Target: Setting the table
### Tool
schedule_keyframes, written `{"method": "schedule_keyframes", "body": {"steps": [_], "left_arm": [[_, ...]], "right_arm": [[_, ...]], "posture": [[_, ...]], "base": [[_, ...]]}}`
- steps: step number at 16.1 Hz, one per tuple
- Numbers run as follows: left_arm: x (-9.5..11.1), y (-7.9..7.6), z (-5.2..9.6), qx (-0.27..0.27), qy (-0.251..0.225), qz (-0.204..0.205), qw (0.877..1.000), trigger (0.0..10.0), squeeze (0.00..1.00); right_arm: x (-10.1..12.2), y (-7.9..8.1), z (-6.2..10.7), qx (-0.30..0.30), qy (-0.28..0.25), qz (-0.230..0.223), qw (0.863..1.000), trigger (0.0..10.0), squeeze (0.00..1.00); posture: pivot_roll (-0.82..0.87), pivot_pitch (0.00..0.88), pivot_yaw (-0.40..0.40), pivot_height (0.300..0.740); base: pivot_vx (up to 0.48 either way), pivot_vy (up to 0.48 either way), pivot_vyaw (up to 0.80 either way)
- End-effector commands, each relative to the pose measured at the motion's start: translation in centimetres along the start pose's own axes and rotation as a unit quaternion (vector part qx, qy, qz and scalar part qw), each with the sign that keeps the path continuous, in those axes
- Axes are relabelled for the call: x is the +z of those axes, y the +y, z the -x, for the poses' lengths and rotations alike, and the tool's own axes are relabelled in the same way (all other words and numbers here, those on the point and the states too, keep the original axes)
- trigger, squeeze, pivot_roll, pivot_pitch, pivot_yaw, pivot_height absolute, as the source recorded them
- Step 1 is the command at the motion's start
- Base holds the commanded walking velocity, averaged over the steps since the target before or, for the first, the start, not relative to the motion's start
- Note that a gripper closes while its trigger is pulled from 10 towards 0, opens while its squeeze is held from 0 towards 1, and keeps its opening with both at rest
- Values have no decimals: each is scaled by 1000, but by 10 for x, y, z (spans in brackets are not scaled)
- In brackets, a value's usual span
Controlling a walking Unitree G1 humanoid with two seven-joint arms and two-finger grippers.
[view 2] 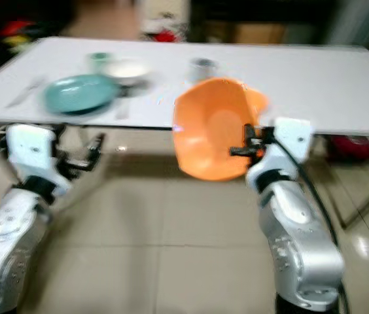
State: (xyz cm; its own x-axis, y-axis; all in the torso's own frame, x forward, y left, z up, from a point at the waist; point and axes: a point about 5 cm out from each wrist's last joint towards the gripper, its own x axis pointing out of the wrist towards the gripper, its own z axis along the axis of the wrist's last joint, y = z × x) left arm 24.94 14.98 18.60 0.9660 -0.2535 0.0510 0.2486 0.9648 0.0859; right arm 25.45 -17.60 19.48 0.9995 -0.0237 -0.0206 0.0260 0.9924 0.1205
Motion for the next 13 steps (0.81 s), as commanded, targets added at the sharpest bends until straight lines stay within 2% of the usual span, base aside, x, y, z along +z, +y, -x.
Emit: {"method": "schedule_keyframes", "body": {"steps": [1,8,13], "left_arm": [[0,7,3,10,2,-8,1000,10000,0],[-2,1,1,3,4,5,1000,10000,0],[-1,3,3,1,2,2,1000,10000,0]], "right_arm": [[11,9,1,22,-30,-6,999,10000,0],[13,8,1,27,-26,-8,999,10000,0],[5,17,-1,46,-8,-17,999,10000,0]], "posture": [[-38,0,13,740],[-43,0,11,740],[-23,0,6,740]], "base": [[311,0,-800],[317,0,0],[343,0,0]]}}
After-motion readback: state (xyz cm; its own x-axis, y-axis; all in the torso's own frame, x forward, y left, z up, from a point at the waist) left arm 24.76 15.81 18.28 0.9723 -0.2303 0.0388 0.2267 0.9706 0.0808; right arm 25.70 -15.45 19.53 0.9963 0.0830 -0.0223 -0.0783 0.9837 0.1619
